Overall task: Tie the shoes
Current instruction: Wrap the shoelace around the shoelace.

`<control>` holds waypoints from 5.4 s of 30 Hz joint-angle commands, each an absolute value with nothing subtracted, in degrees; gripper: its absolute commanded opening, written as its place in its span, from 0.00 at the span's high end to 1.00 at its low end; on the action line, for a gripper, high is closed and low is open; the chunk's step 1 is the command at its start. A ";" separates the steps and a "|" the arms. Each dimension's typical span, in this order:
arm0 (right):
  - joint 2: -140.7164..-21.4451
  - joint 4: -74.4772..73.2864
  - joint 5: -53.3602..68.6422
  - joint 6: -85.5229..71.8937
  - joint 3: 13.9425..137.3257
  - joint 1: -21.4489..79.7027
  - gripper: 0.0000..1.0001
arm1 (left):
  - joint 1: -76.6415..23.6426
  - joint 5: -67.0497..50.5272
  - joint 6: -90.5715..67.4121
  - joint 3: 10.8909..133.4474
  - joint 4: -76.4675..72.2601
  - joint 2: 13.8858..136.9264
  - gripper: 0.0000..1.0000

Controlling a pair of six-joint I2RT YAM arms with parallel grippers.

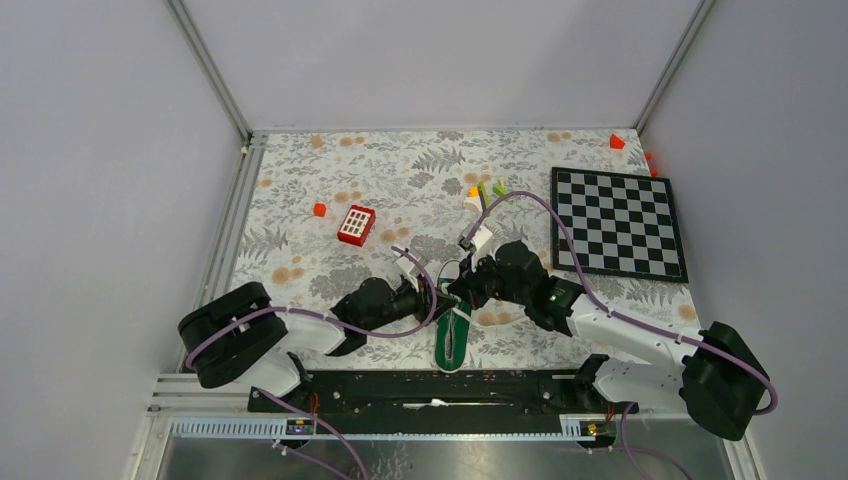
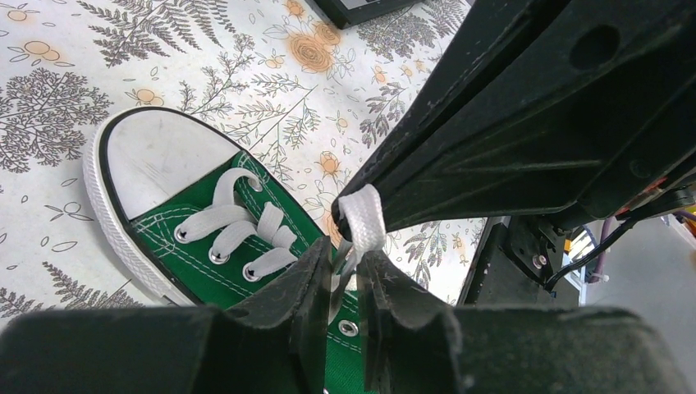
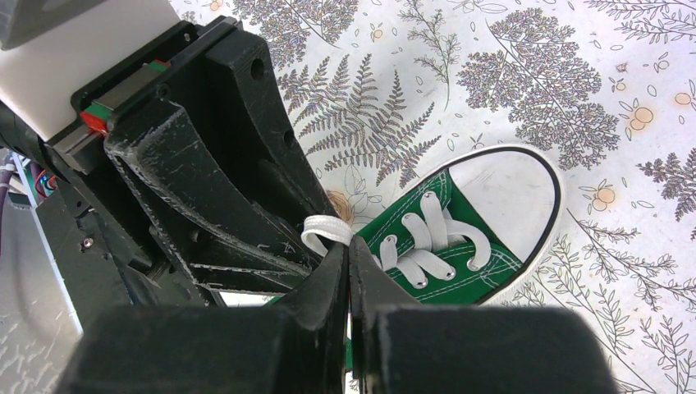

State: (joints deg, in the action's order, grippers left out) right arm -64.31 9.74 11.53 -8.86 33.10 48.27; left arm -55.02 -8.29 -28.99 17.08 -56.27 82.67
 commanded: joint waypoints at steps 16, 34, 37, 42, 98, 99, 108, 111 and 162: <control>-61.82 8.27 8.04 -9.55 35.48 48.07 0.57 | -55.11 -10.10 -30.32 15.87 -64.66 85.33 1.00; -29.80 -27.70 -17.18 -54.93 21.26 47.90 0.45 | -55.16 -9.96 -31.08 14.77 -66.50 84.99 1.00; -30.97 -25.89 -10.20 -63.48 19.07 47.90 0.46 | -55.18 -11.49 -31.07 15.21 -67.23 85.57 1.00; -37.84 -16.70 -5.76 -54.23 23.72 47.86 0.40 | -55.11 -14.16 -30.20 15.55 -67.23 85.83 1.00; -71.74 -12.12 -3.38 -35.22 45.87 52.99 0.52 | -55.11 -13.95 -28.55 17.41 -62.84 84.30 1.00; -71.64 -11.91 -3.53 -35.24 45.72 53.00 0.57 | -55.14 -13.82 -28.55 17.40 -62.77 84.18 1.00; -70.44 -10.97 -4.31 -35.24 45.18 53.00 0.94 | -55.12 -13.58 -28.30 16.96 -62.45 83.37 1.00; -70.27 -11.34 -4.83 -35.35 45.19 53.00 1.00 | -55.11 -13.65 -28.37 16.84 -62.48 83.42 1.00; -43.86 -34.49 -19.48 -68.85 23.91 46.22 0.40 | -55.12 -15.89 -28.15 15.82 -64.73 83.44 1.00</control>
